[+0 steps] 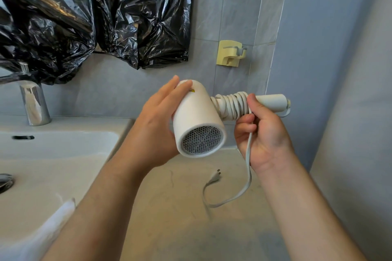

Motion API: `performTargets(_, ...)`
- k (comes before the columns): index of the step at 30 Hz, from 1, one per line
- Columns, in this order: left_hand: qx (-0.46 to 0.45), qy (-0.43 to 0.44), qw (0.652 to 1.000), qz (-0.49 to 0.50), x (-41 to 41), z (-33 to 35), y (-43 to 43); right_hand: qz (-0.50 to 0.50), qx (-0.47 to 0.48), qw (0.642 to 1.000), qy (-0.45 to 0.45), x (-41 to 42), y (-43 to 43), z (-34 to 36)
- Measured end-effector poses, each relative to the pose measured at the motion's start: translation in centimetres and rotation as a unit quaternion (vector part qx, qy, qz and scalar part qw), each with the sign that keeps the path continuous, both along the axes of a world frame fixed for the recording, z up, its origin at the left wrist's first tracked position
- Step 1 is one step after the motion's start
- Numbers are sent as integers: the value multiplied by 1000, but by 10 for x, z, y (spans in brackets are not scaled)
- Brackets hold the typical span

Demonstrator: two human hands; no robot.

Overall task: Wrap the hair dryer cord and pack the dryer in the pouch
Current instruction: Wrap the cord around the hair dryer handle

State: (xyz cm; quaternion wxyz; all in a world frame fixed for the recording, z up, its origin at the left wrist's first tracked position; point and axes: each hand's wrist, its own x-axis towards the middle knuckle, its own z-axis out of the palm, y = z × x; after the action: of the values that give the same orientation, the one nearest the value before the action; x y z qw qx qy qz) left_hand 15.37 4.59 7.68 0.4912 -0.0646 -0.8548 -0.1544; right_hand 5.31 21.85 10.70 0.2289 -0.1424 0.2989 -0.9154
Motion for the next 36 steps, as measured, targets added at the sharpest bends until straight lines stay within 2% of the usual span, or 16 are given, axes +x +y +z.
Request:
performTargets(2, -29, 21, 999, 7, 2, 5, 2, 20, 2, 1000, -4, -2, 0, -2)
performTargets(4, -15, 18, 1000, -9, 6, 8, 6, 60, -4, 998, 15, -5, 2, -4)
performTargets(7, 108, 13, 991, -80, 10, 11, 12, 123, -6, 990, 72, -8, 5, -7)
performTargets(9, 204, 27, 967, -153, 9, 11, 11, 135, 11, 984, 112, -7, 4, -10)
performTargets(12, 349, 56, 906, -234, 8, 10, 4, 106, 67, 979, 162, -2, 1, -12)
performTargets(16, 464, 63, 841, -272, 2, 9, 7, 54, 109, 966, 228, 2, -1, -11)
performTargets(20, 541, -1, 796, -273, -2, 10, 22, 62, 93, 972, 209, -1, 0, -12)
performTargets(23, 570, -83, 788, -220, -2, 11, 29, 55, 65, 980, 181, -1, 0, -12)
performTargets(25, 577, -105, 782, -210, -4, 10, 27, 38, 43, 988, 140, 0, -1, -10)
performTargets(27, 548, -88, 809, -194, -5, 10, 25, 19, 23, 996, 85, -1, -3, -9)
performTargets(30, 455, -14, 876, -160, -5, 5, 14, -5, 10, 999, 35, -5, -3, -8)
performTargets(31, 380, -14, 915, -136, -4, 3, 10, -7, 7, 1000, 27, -6, -3, -7)
performTargets(32, 266, -38, 960, -81, -4, 0, 8, -8, 6, 1000, 22, -7, -3, -7)
performTargets(33, 150, -70, 986, -19, -4, -3, 6, -6, 6, 1000, 17, -9, -2, -7)
performTargets(34, 64, -79, 994, 32, -4, -5, 5, -2, 9, 1000, 15, -10, -2, -7)
performTargets(36, -1, -48, 997, 64, -5, -8, 2, 9, 24, 999, 21, -13, -1, -8)
